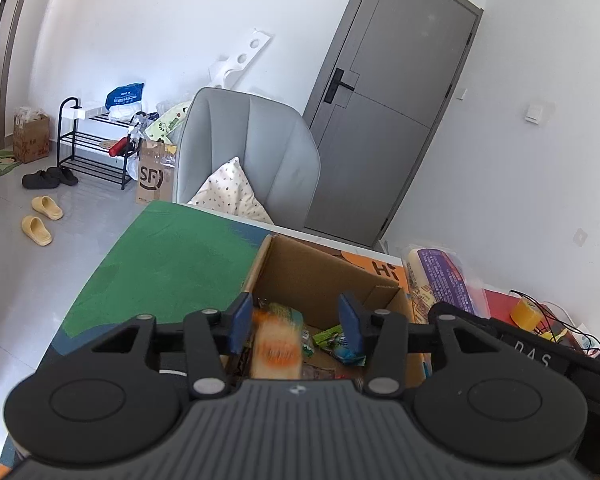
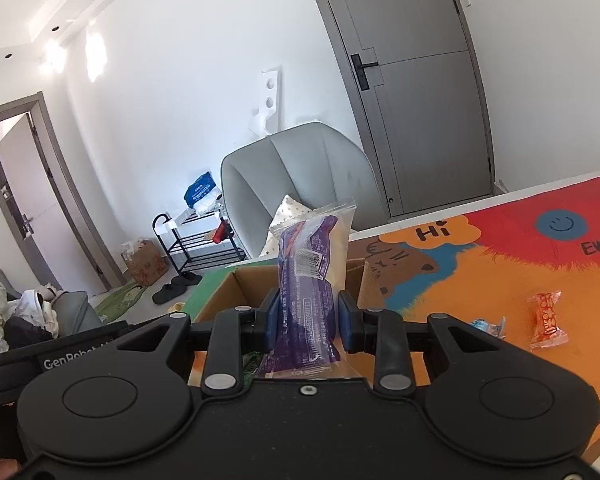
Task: Organize snacks
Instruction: 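Carry both bread packs into the box and open both grippers, then grasp the blue wrapped candy with left gripper while right grasps red candy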
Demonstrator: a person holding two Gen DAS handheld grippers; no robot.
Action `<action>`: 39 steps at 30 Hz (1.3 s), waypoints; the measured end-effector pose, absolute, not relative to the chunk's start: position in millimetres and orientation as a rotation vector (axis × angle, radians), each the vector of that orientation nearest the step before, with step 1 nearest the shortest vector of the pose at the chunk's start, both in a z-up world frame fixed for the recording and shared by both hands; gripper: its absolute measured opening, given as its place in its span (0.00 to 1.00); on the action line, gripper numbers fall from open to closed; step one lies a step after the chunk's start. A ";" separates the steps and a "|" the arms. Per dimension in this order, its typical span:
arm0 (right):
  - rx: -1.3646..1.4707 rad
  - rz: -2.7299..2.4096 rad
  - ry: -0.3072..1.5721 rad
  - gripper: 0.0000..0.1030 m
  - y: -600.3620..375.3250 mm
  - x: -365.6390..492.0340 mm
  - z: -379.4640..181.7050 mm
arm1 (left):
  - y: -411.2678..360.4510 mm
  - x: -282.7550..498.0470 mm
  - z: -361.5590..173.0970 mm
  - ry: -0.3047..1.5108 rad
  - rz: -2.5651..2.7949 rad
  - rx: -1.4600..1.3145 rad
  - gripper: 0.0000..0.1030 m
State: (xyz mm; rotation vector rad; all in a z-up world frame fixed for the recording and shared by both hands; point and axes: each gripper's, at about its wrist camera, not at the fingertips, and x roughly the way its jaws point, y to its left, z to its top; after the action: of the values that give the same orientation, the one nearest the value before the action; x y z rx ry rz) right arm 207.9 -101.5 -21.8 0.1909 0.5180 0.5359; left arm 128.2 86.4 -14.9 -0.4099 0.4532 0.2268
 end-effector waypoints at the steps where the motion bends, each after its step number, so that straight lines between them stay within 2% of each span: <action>1: 0.189 0.537 0.521 0.29 -98.2 209.5 -22.7 | 89.2 125.7 -14.8 0.448 0.234 -0.413 0.49; 6: 0.190 0.545 0.533 0.29 -83.0 214.9 -24.9 | 102.4 117.5 -13.0 0.435 0.273 -0.417 0.56; 9: 0.208 0.548 0.535 0.34 -76.7 216.9 -24.6 | 107.1 115.0 -11.4 0.433 0.288 -0.419 0.64; 11: 0.206 0.541 0.525 0.55 -76.1 215.0 -23.3 | 108.6 114.0 -10.9 0.429 0.304 -0.423 0.76; 14: 0.188 0.533 0.502 0.68 -79.2 208.4 -19.8 | 107.6 114.6 -10.9 0.426 0.325 -0.415 0.86; 22: 0.217 0.420 0.508 0.93 -112.4 203.0 -16.5 | 94.8 117.1 -13.4 0.462 0.322 -0.429 0.94; 28: 0.244 0.385 0.519 1.00 -139.8 197.4 -16.3 | 76.2 115.4 -9.2 0.455 0.300 -0.409 0.96; 39: 0.256 0.331 0.490 1.00 -185.3 184.1 -8.1 | 45.1 113.9 0.8 0.443 0.244 -0.377 0.97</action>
State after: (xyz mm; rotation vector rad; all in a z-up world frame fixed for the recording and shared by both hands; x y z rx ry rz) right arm 184.1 -185.3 -8.1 0.2562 0.4902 0.3313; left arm 113.9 45.1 0.8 -0.3766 0.4426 0.2441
